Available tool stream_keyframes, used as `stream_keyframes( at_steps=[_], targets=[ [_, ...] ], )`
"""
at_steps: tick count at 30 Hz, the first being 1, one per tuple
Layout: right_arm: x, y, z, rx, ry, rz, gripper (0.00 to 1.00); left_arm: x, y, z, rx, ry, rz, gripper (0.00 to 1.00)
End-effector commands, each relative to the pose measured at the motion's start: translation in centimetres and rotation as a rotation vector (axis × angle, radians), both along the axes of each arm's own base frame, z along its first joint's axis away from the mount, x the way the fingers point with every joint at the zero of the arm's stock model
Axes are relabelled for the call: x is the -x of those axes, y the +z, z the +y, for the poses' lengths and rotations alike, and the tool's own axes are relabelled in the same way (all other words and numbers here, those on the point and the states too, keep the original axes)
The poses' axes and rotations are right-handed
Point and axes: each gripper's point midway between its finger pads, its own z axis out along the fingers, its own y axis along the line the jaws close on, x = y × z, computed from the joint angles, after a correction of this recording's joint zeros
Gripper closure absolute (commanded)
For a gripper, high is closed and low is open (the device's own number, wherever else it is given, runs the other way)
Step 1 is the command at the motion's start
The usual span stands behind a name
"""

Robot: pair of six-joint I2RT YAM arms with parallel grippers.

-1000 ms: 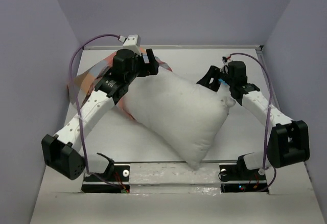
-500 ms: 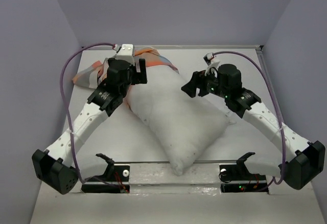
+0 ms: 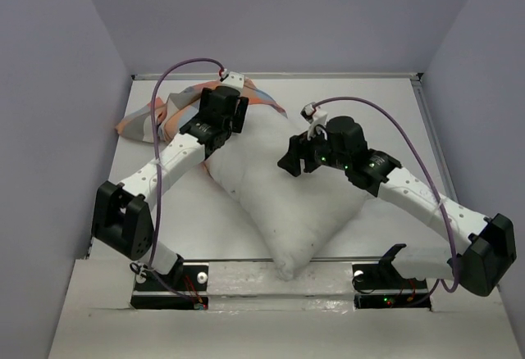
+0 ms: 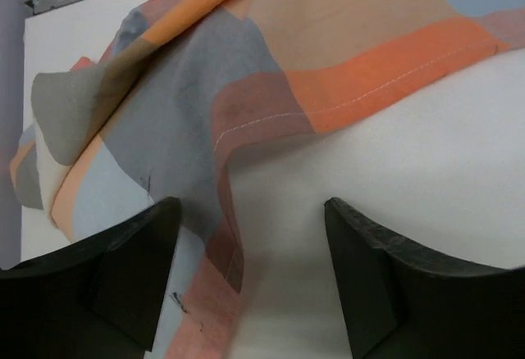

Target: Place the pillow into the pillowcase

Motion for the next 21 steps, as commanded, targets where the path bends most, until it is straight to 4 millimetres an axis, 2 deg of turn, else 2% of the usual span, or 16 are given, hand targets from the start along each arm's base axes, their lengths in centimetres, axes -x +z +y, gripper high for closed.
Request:
stream_keyframes(
  at_steps=[1, 3, 4, 6, 8, 9, 11, 12, 13, 15, 16, 17, 18, 19, 20, 21],
  targets=[
    [0.7, 0.9, 1.7, -0.019, 0.054, -0.056, 0.32, -2.4, 3.9, 1.5, -0.008, 0.077, -0.117, 0.37],
    [0.4, 0.9, 1.8, -0.022, 0.047, -0.061, 0.32, -2.8, 3.5, 1.7, -0.013, 0.084, -0.105, 0.57],
    [0.1, 0.6, 2.0, -0.018, 0.045, -0.058, 0.32, -3.1, 3.1, 2.1, -0.024, 0.1, -0.098, 0.8],
    [0.0, 0.8, 2.5, -0.021, 0.047, -0.066, 0.31, -3.1, 3.0, 2.1, -0.017, 0.108, -0.101, 1.0],
    [-1.1, 0.8, 2.8, -0.016, 0.024, -0.086, 0.24, -2.7, 4.1, 1.6, 0.05, 0.09, -0.129, 1.0],
    [-1.8, 1.6, 3.1, -0.022, 0.016, -0.114, 0.21, -2.1, 5.4, 1.3, 0.097, 0.069, -0.159, 1.0],
    [-3.1, 0.8, 3.8, 0.005, 0.013, -0.123, 0.08, -1.2, 6.3, -0.7, 0.23, -0.001, -0.159, 1.0],
    [-3.9, 1.8, 4.4, -0.001, 0.016, -0.156, 0.04, -0.3, 7.3, -1.2, 0.286, -0.036, -0.175, 1.0],
    [-4.4, 0.8, 4.7, 0.018, 0.012, -0.148, 0.0, 0.4, 7.8, -1.9, 0.338, -0.068, -0.178, 1.0],
    [-5.9, 0.3, 6.5, 0.023, 0.02, -0.152, 0.0, 2.1, 8.4, -4.1, 0.472, -0.16, -0.162, 1.0],
    [-6.3, 1.4, 7.7, -0.008, 0.044, -0.164, 0.0, 3.5, 8.8, -5.2, 0.527, -0.224, -0.157, 1.0],
    [-6.4, 0.9, 8.7, -0.012, 0.061, -0.15, 0.0, 4.2, 8.7, -5.7, 0.556, -0.247, -0.142, 1.0],
    [-6.3, -1.3, 10.3, 0.009, 0.082, -0.111, 0.0, 4.9, 9.5, -6.5, 0.602, -0.285, -0.153, 1.0],
    [-6.2, -1.9, 11.3, 0.017, 0.089, -0.108, 0.0, 5.8, 9.8, -7.6, 0.657, -0.322, -0.139, 1.0],
    [-6.3, -2.3, 13.4, 0.002, 0.111, -0.123, 0.02, 6.7, 10.4, -8.5, 0.689, -0.37, -0.13, 1.0],
    [-6.5, -1.6, 13.6, -0.023, 0.099, -0.13, 0.06, 7.4, 10.8, -9.3, 0.714, -0.4, -0.122, 1.0]
  ],
)
